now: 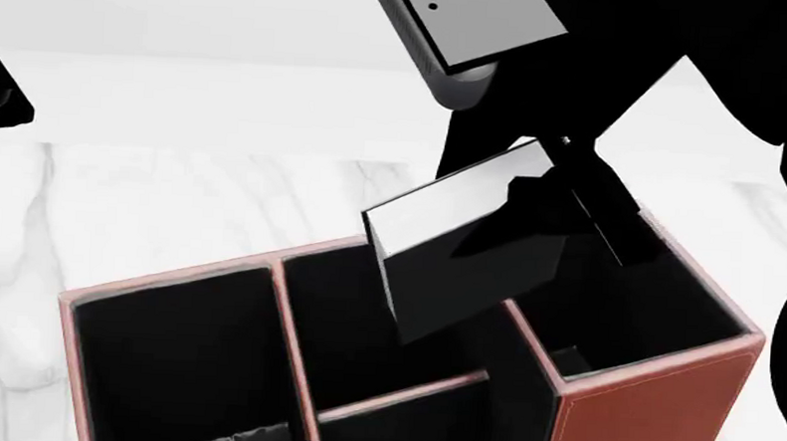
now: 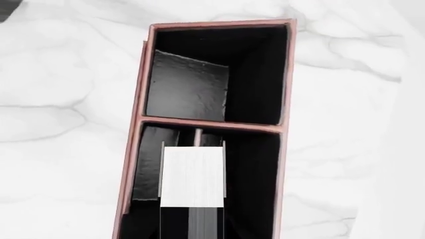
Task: Pick up the book and place it in the front compartment of the caddy.
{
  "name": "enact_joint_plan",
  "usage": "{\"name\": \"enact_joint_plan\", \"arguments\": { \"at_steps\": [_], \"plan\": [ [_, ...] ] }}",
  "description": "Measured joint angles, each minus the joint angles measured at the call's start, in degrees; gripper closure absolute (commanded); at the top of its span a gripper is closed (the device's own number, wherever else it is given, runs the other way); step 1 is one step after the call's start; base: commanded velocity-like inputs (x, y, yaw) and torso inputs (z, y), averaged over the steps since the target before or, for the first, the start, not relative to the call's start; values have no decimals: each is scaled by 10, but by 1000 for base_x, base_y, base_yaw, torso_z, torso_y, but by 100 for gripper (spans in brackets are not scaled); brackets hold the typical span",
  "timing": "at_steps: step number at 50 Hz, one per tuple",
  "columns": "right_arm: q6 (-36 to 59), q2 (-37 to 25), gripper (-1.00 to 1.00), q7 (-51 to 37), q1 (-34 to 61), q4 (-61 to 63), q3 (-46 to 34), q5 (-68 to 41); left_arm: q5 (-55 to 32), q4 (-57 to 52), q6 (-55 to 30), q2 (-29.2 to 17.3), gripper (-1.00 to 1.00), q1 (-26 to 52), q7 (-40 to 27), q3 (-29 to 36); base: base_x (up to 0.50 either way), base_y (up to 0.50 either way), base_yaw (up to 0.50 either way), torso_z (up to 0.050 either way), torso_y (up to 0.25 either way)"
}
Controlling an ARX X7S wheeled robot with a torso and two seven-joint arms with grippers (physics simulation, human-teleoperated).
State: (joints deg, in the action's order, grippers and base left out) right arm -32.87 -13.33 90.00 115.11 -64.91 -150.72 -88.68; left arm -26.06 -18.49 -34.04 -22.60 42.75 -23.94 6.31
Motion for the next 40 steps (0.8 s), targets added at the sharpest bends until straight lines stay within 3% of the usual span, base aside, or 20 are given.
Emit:
{"name": "enact_joint_plan", "arguments": {
  "at_steps": [40],
  "plan": [
    [7, 25, 100, 0, -45, -20, 61, -14, -3, 3, 3, -3, -100, 2, -3, 2, 0, 0, 0, 0, 1]
  ]
}}
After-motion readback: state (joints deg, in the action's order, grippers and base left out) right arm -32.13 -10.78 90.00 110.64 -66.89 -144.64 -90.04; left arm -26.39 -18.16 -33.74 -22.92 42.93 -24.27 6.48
